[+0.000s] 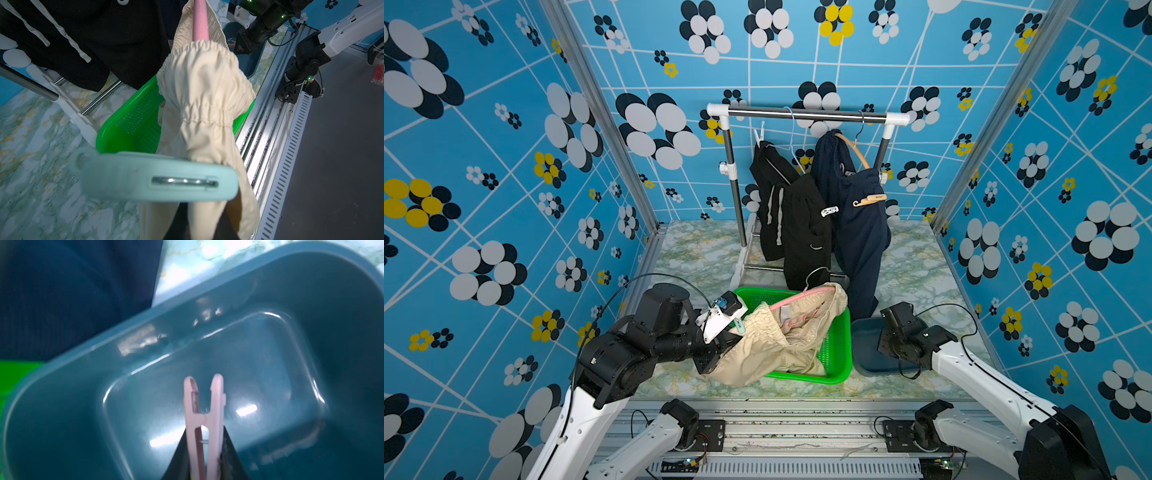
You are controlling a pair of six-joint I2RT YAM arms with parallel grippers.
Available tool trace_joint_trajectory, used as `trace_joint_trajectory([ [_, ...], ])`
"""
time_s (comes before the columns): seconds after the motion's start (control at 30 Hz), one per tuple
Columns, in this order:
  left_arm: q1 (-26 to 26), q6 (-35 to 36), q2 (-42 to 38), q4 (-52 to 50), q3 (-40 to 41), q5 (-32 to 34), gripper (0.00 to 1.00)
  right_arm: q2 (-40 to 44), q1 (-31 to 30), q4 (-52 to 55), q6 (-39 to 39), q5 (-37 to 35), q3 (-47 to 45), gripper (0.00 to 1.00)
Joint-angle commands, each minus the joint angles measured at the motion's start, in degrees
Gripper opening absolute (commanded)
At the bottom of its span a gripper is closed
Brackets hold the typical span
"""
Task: Remove the clothespins securing shorts to the hanger
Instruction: Place the clothespin in the storage box.
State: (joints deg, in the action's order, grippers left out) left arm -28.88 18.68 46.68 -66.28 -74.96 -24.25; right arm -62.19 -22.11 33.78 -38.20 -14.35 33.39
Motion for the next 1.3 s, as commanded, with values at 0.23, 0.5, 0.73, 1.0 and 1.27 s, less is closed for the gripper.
trace_joint_trajectory([
  [0.23, 0.2, 0.1, 0.3, 6.5, 1.2, -1.6, 0.0, -9.8, 1.6, -16.9, -2.1, 8.9, 0.1, 0.06],
  [0.5, 0.2, 0.3, 0.7, 7.5, 1.8, -1.7, 0.0, -13.5, 2.7, -20.6, -2.3, 8.7, 1.4, 0.15],
  [0.73, 0.2, 0.7, 1.0, 7.6, 1.6, -2.1, 0.0, -11.6, 3.2, -16.0, -0.8, 7.2, 3.1, 0.41],
  [1.0, 0.2, 0.8, 0.7, 9.6, 1.7, -2.0, 0.0, -2.3, 3.2, -7.3, 2.1, 5.7, 3.7, 0.58],
  [1.27, -0.3, -3.4, -1.1, 20.2, 5.4, -1.4, 0.0, 11.5, 2.9, -5.0, 3.5, 9.2, 5.2, 0.58],
])
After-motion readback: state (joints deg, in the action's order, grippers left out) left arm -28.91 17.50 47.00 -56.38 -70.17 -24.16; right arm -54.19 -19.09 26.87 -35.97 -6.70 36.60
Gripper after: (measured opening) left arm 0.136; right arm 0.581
